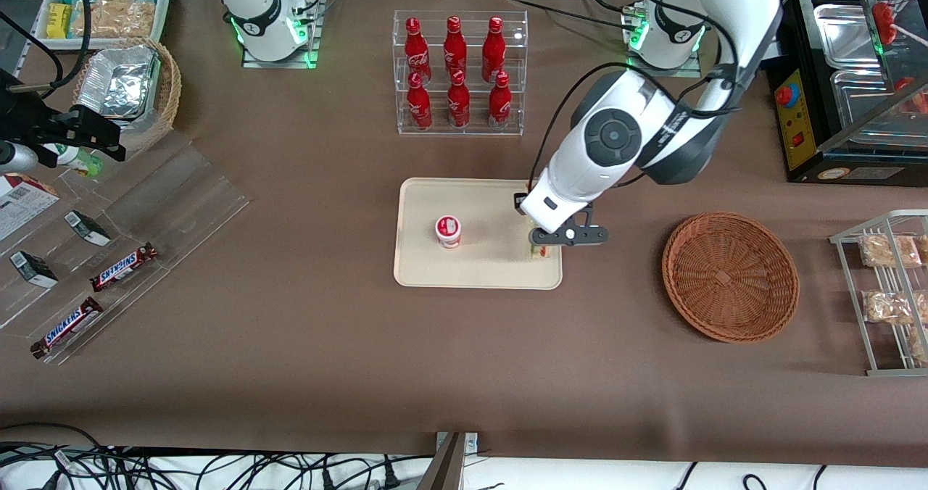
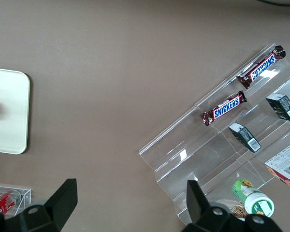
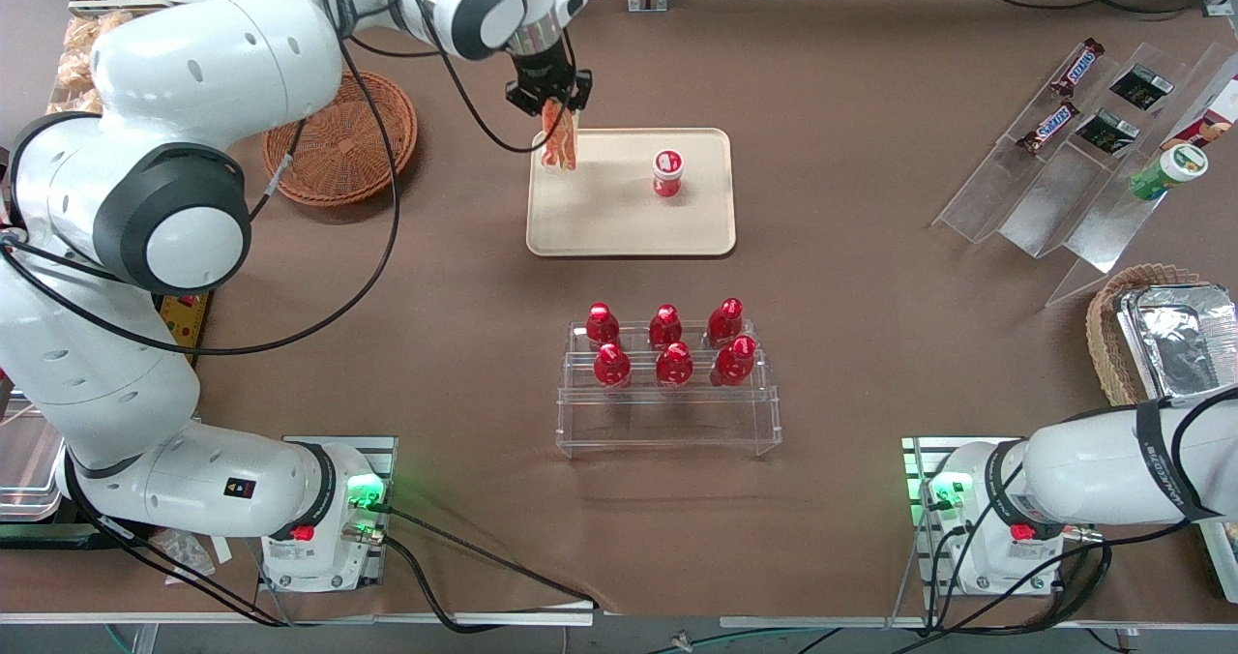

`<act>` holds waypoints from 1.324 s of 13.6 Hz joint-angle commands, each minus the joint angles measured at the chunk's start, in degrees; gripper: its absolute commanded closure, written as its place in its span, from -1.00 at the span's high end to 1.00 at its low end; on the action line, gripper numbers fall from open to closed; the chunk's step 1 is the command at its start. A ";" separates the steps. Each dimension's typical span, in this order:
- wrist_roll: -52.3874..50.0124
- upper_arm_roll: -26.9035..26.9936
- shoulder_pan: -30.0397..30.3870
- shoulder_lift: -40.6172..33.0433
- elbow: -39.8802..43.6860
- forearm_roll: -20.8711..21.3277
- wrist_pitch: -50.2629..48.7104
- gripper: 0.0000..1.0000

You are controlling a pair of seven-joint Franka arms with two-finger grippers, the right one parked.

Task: Place sandwich from basket to tray
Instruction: 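Lift the sandwich and carry it toward the white tray, then lower the sandwich onto the tray beside the yogurt cup and release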

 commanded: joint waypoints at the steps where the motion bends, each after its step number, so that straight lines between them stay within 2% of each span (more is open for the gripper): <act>1: -4.75 0.13 -1.01 0.98 -3.35 4.26 4.23 -1.00; 4: -11.78 0.13 -3.29 5.29 -3.44 9.62 6.88 -1.00; 7: -13.83 0.13 -4.79 8.37 -3.53 14.11 8.28 -1.00; 10: -14.88 0.13 -5.05 9.69 -3.79 16.57 8.73 -1.00; 13: -14.88 0.22 -5.76 10.22 -3.79 16.67 8.73 -1.00; 14: -14.97 0.22 -5.76 10.22 -3.88 16.67 8.73 -0.57; 15: -14.88 0.30 -5.76 10.22 -3.88 16.67 8.73 0.12; 16: -14.88 0.31 -5.76 10.22 -3.88 16.67 8.73 0.99; 18: -14.71 0.31 -5.93 10.14 -3.79 16.67 8.55 1.00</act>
